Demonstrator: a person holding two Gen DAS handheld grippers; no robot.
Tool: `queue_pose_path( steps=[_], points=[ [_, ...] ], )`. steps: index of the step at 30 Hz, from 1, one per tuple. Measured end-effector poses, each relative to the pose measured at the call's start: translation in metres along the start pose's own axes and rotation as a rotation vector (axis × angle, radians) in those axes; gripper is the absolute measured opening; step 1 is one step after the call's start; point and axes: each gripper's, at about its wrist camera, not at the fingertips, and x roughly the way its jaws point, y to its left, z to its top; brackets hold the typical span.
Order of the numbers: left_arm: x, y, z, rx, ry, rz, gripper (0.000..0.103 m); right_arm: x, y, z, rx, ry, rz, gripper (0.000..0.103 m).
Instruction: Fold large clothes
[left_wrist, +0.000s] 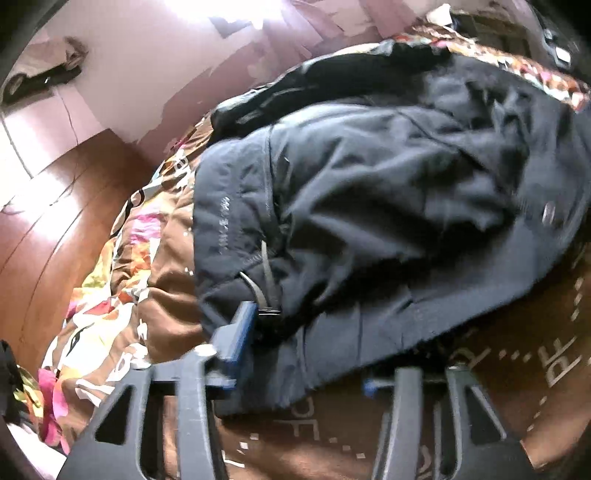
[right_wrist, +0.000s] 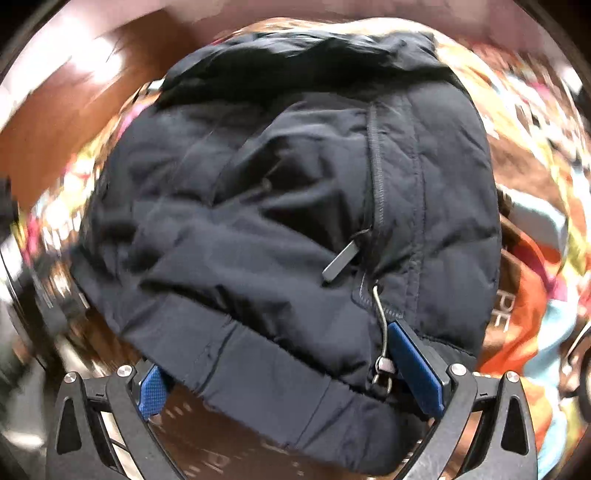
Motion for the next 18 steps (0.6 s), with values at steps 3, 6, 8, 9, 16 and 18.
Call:
queue_pose_path(
  steps=[3,6,8,9,16,18],
  points=[
    [-0.004,0.011,0.017,-0.057,0.015,-0.043,0.025,0.003,0.018,-0.018,-0.146,-0.012,-0.095,0.103],
    [-0.007,0.022,0.033,-0.115,0.022,-0.085,0.02,0.008,0.032,-0.039,-0.269,-0.03,-0.208,0.103],
    [-0.011,0.026,0.043,-0.134,0.017,-0.102,0.018,0.011,0.036,-0.048,-0.3,-0.056,-0.268,0.103],
    [-0.013,0.026,0.046,-0.137,0.013,-0.106,0.018,0.012,0.037,-0.051,-0.304,-0.077,-0.307,0.103],
    [-0.028,0.026,0.062,-0.106,-0.02,-0.09,0.014,0.017,0.043,-0.052,-0.339,-0.19,-0.553,0.103],
    [-0.033,0.027,0.066,-0.108,-0.035,-0.086,0.014,0.014,0.04,-0.053,-0.353,-0.223,-0.615,0.103]
  ],
)
